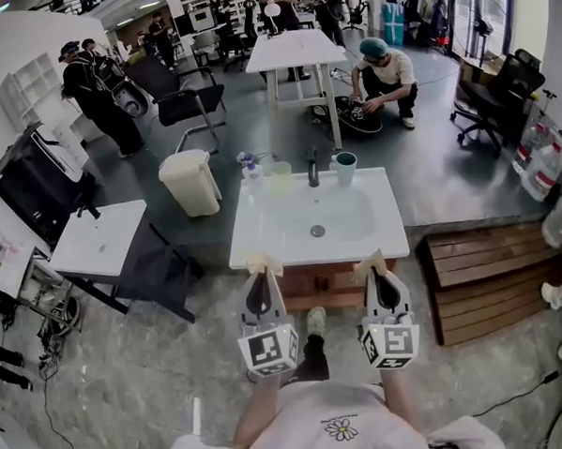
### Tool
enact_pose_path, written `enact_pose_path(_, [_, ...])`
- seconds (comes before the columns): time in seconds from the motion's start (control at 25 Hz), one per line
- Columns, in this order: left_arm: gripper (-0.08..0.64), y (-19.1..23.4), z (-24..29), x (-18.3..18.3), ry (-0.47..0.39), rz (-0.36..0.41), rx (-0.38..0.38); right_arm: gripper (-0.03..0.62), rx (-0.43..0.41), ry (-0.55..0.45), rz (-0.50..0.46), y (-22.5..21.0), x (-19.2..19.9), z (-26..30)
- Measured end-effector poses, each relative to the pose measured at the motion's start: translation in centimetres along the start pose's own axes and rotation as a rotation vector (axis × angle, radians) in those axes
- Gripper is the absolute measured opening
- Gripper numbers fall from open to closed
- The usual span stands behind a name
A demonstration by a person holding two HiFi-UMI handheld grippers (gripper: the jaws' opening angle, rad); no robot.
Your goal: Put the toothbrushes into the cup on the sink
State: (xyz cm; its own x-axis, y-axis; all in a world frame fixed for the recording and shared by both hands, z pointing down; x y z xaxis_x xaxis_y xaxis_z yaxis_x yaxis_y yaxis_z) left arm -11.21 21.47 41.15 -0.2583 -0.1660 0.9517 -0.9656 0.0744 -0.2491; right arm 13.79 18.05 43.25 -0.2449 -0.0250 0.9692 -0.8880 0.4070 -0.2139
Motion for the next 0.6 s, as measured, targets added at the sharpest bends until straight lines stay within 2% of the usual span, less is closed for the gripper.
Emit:
enact_pose_path(0.2, [0.026,-0.1,4.3,0.3,-0.015,-0.016,0.008,0.017,0.015,-0.007,-0.026,-1.5,-0.4,2.4])
enact_pose_path(0.4, [0.026,0.1,6.6,0.6,-0.008,0.002,0.023,0.015,0.047,0.011,-0.005,-2.3,0.3,4.0])
enact_pose_path(0.6, [0.026,0.9,9.9,2.3,0.009,0.005,0.013,0.015,0.028,0.011,-0.008,-2.9,1.2,8.0])
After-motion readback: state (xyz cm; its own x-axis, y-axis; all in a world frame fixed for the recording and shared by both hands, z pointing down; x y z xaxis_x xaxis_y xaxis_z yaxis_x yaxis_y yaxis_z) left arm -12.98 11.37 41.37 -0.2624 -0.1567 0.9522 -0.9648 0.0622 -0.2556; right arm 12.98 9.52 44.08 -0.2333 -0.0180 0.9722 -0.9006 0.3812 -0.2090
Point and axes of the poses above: the fingertips, and each gripper's own axes: z forward along the fingers, y to its left, x out of its underside, the point moved 9 cm from there along -z, backward along the fingers, and after that the axes turned 12 degrees about z, right-handed, at the moved point
